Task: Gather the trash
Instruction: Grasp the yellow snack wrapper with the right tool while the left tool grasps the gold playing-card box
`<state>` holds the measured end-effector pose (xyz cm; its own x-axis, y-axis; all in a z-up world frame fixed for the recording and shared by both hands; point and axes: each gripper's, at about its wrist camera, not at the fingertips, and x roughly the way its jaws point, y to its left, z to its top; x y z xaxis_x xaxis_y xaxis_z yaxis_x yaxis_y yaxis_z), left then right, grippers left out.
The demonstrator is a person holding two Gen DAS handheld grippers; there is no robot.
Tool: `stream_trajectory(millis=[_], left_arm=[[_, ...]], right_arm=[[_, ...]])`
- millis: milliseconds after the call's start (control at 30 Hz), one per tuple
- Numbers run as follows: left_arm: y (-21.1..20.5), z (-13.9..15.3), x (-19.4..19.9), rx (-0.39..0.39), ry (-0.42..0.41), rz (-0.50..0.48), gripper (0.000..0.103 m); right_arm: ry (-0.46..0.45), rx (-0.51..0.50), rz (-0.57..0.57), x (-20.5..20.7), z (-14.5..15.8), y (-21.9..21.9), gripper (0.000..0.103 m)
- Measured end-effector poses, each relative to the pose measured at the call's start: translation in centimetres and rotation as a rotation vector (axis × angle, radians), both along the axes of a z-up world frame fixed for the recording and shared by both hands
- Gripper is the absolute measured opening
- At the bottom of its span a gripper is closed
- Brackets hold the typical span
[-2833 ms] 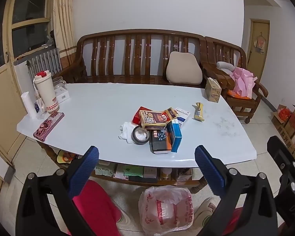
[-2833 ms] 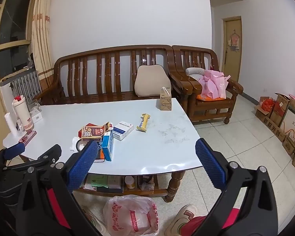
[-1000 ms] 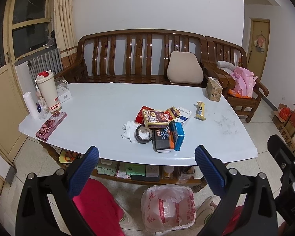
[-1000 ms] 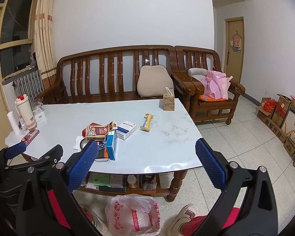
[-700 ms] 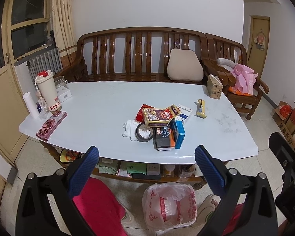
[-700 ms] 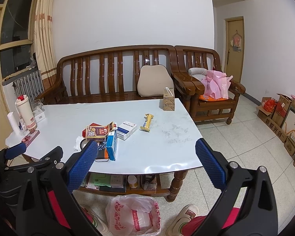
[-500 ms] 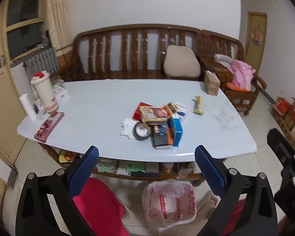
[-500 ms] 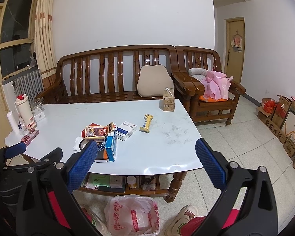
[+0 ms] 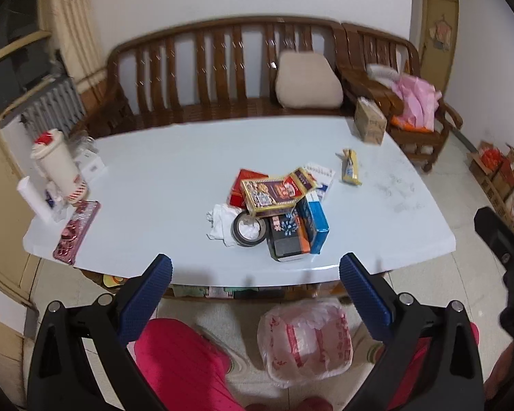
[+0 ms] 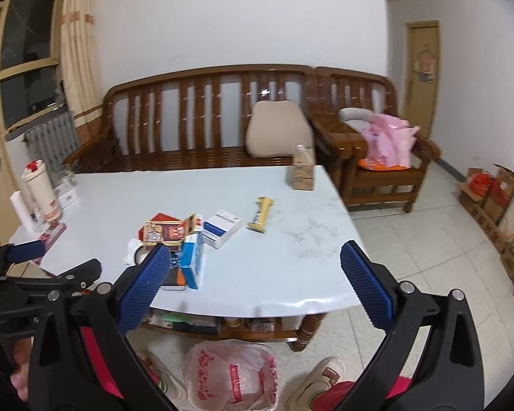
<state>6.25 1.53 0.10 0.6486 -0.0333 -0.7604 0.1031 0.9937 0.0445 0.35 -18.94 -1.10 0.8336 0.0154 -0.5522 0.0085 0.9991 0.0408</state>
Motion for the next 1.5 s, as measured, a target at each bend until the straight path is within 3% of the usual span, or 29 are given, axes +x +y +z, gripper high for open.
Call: stream_trajectory(millis=[67, 200, 367, 500, 667, 867, 1233, 1500], left_arm=[[0.3, -0.2, 2.0, 0.005, 0.077, -0.066, 0.096], [0.9, -0.1, 5.0, 0.101, 0.135, -0.095, 0.096], [1.6, 0.5, 8.4, 0.118, 0.19, -0.119, 0.096], [0.8, 0.8, 10.4, 0.125, 0.213, -0.248, 0.096], [-1.4, -0.5, 12.1, 0.301, 0.25, -0.418, 0.096], [-2.4, -2.2, 14.6, 0.385, 0.334, -0.519, 0.096], [-4.4, -5.9, 16.3, 0.435, 0.393, -0.722, 0.096], [-5.2, -9.0, 18.2, 0.46, 0.436, -0.755, 0.096]], right_arm=[[0.031, 0.014, 0.045, 1.7, 0.2, -0.4, 0.097], [0.085, -0.078, 0.062, 5.6, 0.9, -1.3, 0.097], [0.165, -0.063, 0.135, 10.2, 1.3, -2.6, 0.097], [0.237, -0.094, 0.192, 13.8, 1.3, -3.1, 0.097], [0.339, -0.115, 0.208, 17.4, 0.9, -3.5, 0.097], [0.434, -0.089, 0.227, 21.3, 0.3, -3.4, 0.097], [0.613, -0.005, 0.235, 27.2, -4.6, -3.2, 0.097], [0.741, 0.059, 0.198, 30.9, -10.3, -3.0, 0.097]])
